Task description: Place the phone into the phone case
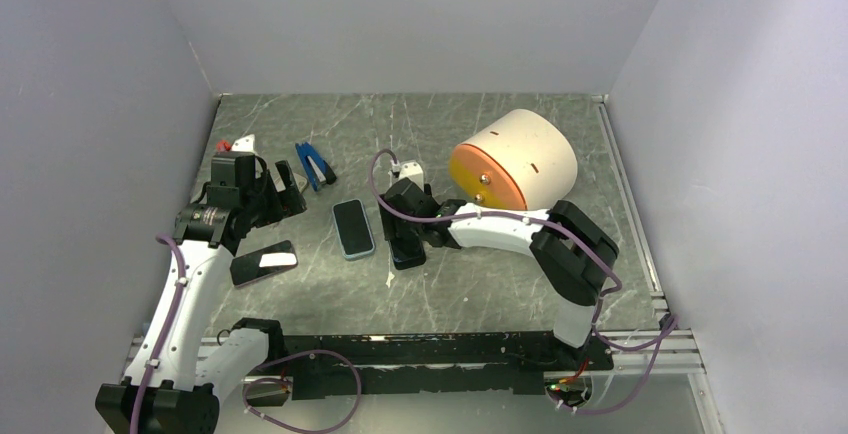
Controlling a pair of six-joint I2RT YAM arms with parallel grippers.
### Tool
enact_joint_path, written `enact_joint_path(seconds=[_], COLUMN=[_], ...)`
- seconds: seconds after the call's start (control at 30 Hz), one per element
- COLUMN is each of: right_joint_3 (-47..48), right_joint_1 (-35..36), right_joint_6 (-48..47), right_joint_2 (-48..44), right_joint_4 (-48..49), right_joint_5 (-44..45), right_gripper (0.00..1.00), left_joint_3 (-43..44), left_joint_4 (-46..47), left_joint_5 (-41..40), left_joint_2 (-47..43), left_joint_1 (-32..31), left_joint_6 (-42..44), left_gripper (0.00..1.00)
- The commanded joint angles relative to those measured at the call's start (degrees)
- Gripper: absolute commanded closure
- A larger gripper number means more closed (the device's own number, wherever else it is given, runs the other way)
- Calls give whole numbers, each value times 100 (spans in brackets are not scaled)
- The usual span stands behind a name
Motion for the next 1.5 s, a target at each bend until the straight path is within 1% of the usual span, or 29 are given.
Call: enact_joint_path(seconds=[0.0, 0.5, 0.77, 1.1, 1.3, 1.47], right_joint_3=[-9, -61, -33, 47, 66, 105], right_joint_1=[67, 302, 393, 471, 475, 467], right_joint_6=[-5, 203, 348, 696, 1020, 1263], right_joint_2=[-274, -132, -69, 69, 87, 101], right_joint_4=[123, -60, -319, -678, -881, -1079], right_joint_5=[259, 451, 564, 667, 821, 1022], right_gripper=[45, 46, 44, 31, 29, 21], left_joint_3=[170, 170, 170, 170, 161, 161], left_joint_4=[59, 60, 65, 70, 70, 70], left_joint_5=[35, 35, 44, 44, 46, 52], left_joint_2=[-100, -101, -105, -114, -120, -127], left_joint_1=[-13, -13, -13, -13, -13, -13], left_joint_6=[-42, -45, -46, -45, -45, -45], left_gripper=[7, 7, 6, 6, 6, 6])
